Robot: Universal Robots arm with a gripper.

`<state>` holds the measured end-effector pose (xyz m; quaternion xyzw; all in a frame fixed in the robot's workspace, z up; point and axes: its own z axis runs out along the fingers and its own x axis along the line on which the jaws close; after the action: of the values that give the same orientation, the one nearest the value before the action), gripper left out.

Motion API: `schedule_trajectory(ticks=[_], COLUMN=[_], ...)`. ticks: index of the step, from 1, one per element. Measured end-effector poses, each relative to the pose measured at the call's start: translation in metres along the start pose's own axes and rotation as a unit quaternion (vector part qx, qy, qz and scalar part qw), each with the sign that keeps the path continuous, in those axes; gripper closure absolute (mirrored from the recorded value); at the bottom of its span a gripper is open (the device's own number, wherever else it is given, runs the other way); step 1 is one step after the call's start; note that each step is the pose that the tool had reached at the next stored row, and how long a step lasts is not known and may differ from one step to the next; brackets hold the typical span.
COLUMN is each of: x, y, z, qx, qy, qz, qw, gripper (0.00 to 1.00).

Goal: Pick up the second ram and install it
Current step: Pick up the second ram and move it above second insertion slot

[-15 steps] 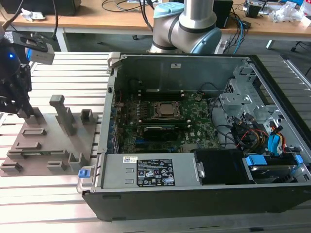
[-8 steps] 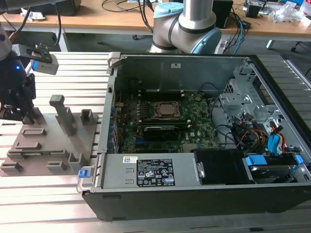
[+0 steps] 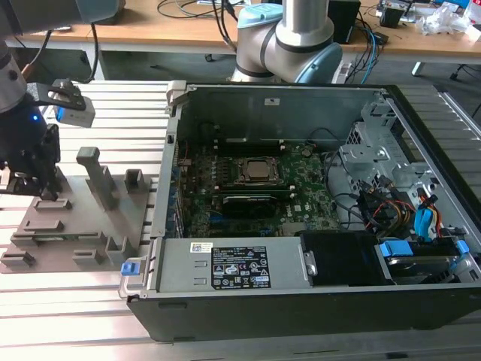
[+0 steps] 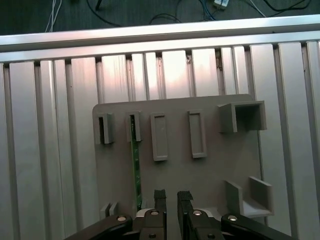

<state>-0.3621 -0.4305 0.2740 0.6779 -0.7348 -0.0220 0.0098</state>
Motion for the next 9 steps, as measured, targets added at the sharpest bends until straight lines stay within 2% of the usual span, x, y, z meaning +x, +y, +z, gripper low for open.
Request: schedule_trajectory(ticks=[2, 7, 9], x=[0.0000, 0.0006, 0.0049], y=[-0.0001, -0.0007, -0.0011], z=[0.0029, 0.0162, 0.0187], qx=[0.0000, 0.0000, 0.0001], qy=[0.0000, 0.0000, 0.0000], qz=[0.000, 0.000, 0.000], qw=[1.0000, 1.0000, 1.0000], gripper=[0.76, 0.76, 0.76])
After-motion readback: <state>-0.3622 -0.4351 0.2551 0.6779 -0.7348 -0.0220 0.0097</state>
